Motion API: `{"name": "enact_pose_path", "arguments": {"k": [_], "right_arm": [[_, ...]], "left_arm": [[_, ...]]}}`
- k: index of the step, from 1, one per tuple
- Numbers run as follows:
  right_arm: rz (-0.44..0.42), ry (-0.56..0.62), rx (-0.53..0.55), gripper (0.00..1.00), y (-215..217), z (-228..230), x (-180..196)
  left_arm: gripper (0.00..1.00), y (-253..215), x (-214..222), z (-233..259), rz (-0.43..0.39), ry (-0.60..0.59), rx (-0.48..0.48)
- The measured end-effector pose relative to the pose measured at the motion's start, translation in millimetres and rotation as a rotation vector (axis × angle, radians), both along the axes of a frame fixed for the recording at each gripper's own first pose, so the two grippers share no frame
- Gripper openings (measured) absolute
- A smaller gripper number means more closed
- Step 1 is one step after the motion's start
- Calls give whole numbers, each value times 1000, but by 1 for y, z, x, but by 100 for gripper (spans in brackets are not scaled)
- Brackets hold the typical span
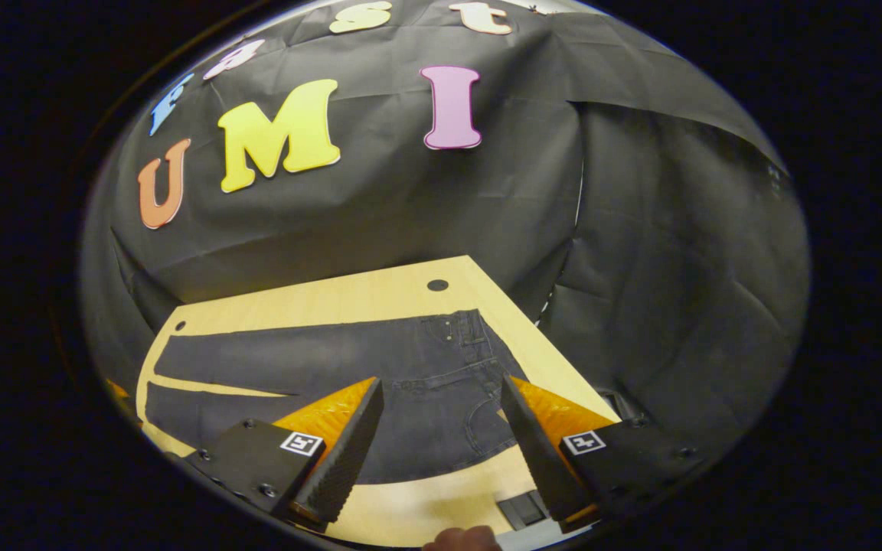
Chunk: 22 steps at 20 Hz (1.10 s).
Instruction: Grasp the waist and the cuffs of the jeans and fold them to make the two legs overlap; first hold the waist and fold one-third of the jeans toward the cuffs, then hold the cuffs and fold the remaining one-third in the same direction to finish folding.
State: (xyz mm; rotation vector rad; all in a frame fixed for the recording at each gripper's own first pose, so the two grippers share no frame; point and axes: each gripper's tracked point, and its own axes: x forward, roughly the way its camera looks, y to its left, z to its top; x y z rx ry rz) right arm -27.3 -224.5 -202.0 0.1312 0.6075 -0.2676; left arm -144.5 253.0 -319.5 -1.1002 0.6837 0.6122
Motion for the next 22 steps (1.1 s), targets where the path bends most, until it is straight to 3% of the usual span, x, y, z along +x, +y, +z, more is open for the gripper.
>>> {"name": "enact_pose_path", "arguments": {"k": [3, 15, 17, 20, 22], "right_arm": [[-18, 14, 11, 96, -3, -1, 0], [-157, 84, 76, 96, -37, -19, -13], [-180, 126, 175, 96, -42, -40, -12], [-281, 228, 423, 96, -56, -91, -14], [-370, 251, 518, 98, -78, -112, -22]], "left_arm": [[99, 15, -3, -29, 40, 75, -42], [100, 48, 29, -53, 80, 101, -62], [99, 46, 33, -54, 60, 109, -58], [97, 40, 41, -56, 40, 105, -88], [92, 36, 44, -57, 56, 95, -130]]}}
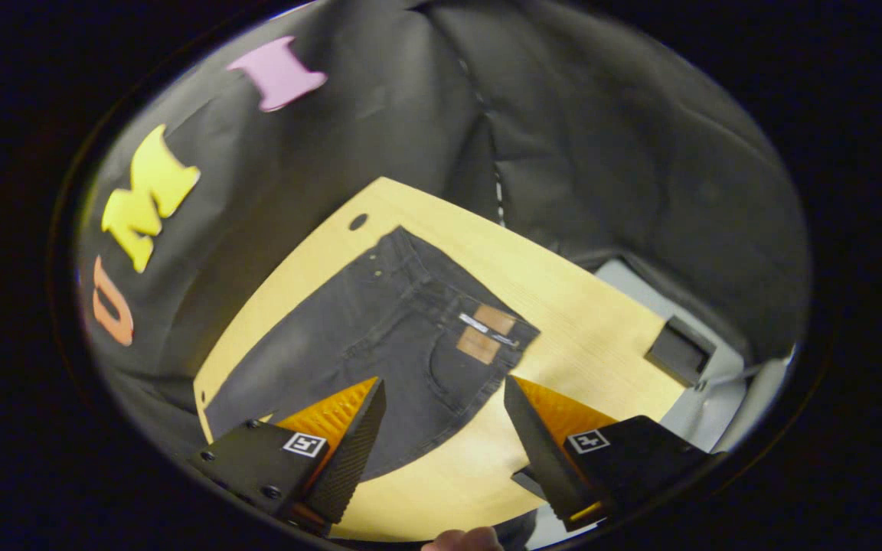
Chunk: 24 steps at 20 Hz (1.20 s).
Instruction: Grasp the waist and the cuffs of the jeans and fold them to make the two legs overlap; first hold the waist and fold one-third of the jeans toward the cuffs, then hold the cuffs and fold the remaining one-third in the same direction to finish folding.
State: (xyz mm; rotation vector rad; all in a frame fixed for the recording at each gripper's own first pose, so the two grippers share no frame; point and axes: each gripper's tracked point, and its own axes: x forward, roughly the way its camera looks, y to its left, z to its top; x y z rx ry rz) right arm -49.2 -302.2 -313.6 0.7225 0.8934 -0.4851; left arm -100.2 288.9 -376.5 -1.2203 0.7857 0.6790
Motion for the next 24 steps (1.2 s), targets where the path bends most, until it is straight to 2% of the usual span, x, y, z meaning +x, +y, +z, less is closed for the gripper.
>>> {"name": "enact_pose_path", "arguments": {"k": [1, 2, 3, 4, 5, 6, 7, 8, 9, 10, 11, 13, 16, 17, 18, 21, 22, 24], "right_arm": [[-39, 5, 31, 93, -11, -5, 0], [-72, 9, 48, 98, -23, -11, -1], [-102, 27, 62, 98, -32, -16, -4], [-126, 37, 81, 98, -41, -21, -6], [-145, 51, 107, 98, -45, -25, -8], [-163, 66, 138, 93, -48, -31, -8], [-181, 86, 163, 98, -50, -36, -9], [-195, 99, 181, 98, -52, -41, -10], [-202, 121, 191, 98, -55, -46, -10], [-204, 133, 198, 98, -57, -51, -9], [-202, 144, 210, 100, -55, -55, -7], [-205, 135, 244, 98, -53, -61, 7], [-202, 129, 238, 98, -50, -69, 21], [-195, 128, 241, 93, -47, -69, 26], [-186, 129, 239, 97, -45, -69, 29], [-137, 142, 216, 98, -36, -72, 37], [-124, 166, 193, 94, -35, -75, 35], [-110, 219, 136, 72, -40, -80, 31]], "left_arm": [[72, 0, 2, -2, 20, -5, -19], [81, 2, 3, -2, 37, -10, -31], [72, 3, 3, -3, 53, -10, -38], [68, 4, 4, -6, 65, -7, -40], [72, 4, 4, -7, 73, -2, -41], [55, 5, 5, -10, 72, 8, -37], [49, 4, 5, -10, 71, 17, -31], [36, 4, 6, -12, 65, 26, -24], [46, 4, 8, -15, 58, 38, -17], [45, 4, 9, -16, 50, 49, -10], [42, 4, 9, -17, 44, 59, -3], [36, 5, 8, -19, 41, 78, 5], [26, 4, 10, -20, 48, 71, -3], [23, 4, 11, -19, 52, 64, -9], [20, 3, 12, -19, 53, 59, -14], [11, 2, 14, -18, 42, 44, -19], [10, 2, 15, -18, 37, 43, -18], [7, 2, 16, -19, 27, 36, -18]]}}
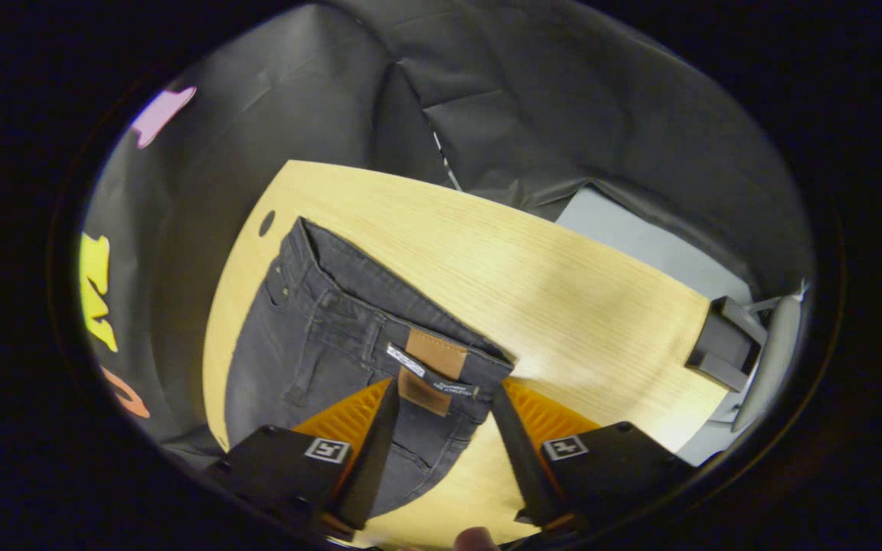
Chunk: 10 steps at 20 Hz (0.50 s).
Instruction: Grasp the waist and the cuffs of the jeans and fold them to make the two legs overlap; first hold the waist and fold one-third of the jeans toward the cuffs, then hold the cuffs and fold the remaining one-third in the same direction to finish folding.
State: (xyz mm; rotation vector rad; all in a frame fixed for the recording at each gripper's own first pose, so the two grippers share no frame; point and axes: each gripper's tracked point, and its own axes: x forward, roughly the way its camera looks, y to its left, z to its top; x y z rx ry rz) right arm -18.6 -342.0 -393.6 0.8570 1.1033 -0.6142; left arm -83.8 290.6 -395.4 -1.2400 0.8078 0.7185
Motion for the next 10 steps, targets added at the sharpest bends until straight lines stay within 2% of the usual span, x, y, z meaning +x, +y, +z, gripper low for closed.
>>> {"name": "enact_pose_path", "arguments": {"k": [2, 4, 5, 6, 7, 8, 10], "right_arm": [[2, 33, -33, 52, -5, -3, -7], [-25, 29, -16, 31, -7, -1, -6], [-43, 18, 8, 27, -6, -2, -4], [-64, 4, 25, 13, -7, -2, -2], [-80, -14, 37, 12, -8, -4, -1], [-88, -22, 52, 5, -8, -3, -3], [-114, -51, 67, 5, -9, 1, -2]], "left_arm": [[5, -1, 2, 1, -3, -8, -3], [4, -2, 4, 2, -7, -22, -8], [4, -4, 5, 4, -11, -30, -14], [4, -6, 7, 6, -16, -39, -19], [4, -7, 9, 8, -25, -52, -21], [4, -9, 10, 11, -35, -59, -19], [4, -14, 11, 19, -41, -77, -11]]}}
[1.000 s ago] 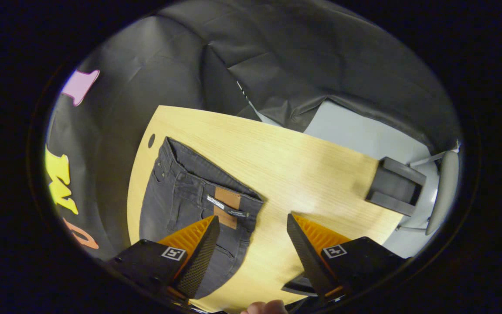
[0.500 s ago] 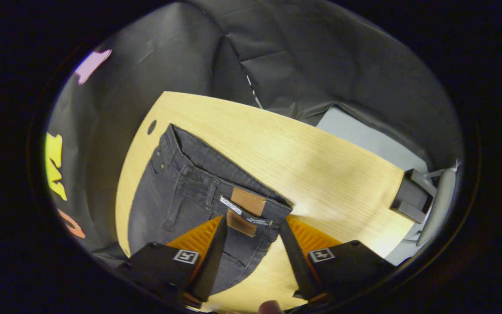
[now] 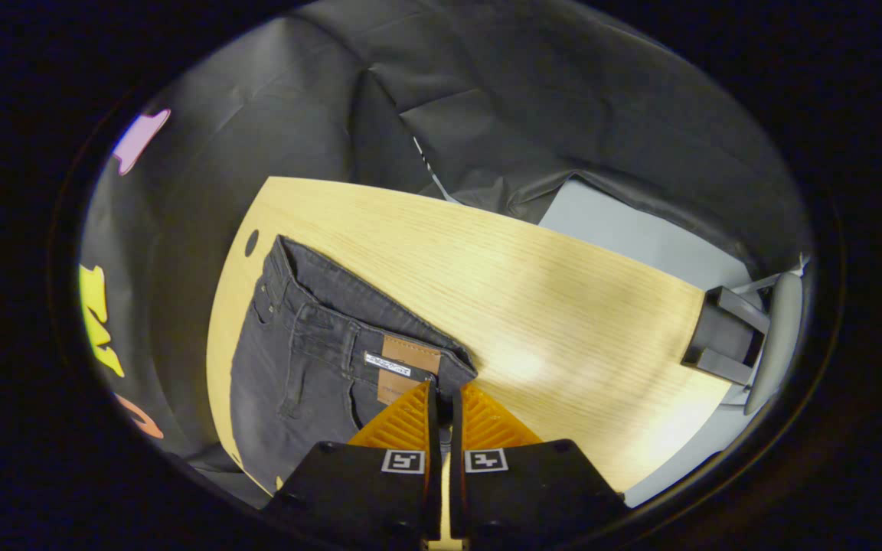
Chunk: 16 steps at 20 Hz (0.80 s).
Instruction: Grasp the waist and the cuffs of the jeans and fold them to make the two legs overlap; first hold the waist and fold one-third of the jeans toward the cuffs, then hold the cuffs and fold the remaining one-third in the same direction to finish folding.
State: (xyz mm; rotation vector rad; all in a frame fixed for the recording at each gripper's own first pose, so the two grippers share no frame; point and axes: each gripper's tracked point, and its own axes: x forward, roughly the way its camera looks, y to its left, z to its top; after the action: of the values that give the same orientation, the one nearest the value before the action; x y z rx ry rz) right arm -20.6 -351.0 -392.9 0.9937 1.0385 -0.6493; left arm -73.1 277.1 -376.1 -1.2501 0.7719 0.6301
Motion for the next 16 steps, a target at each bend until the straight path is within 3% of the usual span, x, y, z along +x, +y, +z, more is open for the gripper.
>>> {"name": "enact_pose_path", "arguments": {"k": [5, 8, 14, 16], "right_arm": [[-77, -98, 80, 2, 4, 27, 4], [-65, -150, 94, 2, 8, 50, 9], [-46, -220, 135, 2, 23, 90, 21], [-74, -246, 179, 2, 28, 107, 31]], "left_arm": [[3, -2, 6, 26, 92, -20, -14], [4, -4, -2, 45, 136, -24, -11], [4, -11, -13, 81, 146, -52, 10], [4, -16, -8, 93, 196, -66, -25]]}}
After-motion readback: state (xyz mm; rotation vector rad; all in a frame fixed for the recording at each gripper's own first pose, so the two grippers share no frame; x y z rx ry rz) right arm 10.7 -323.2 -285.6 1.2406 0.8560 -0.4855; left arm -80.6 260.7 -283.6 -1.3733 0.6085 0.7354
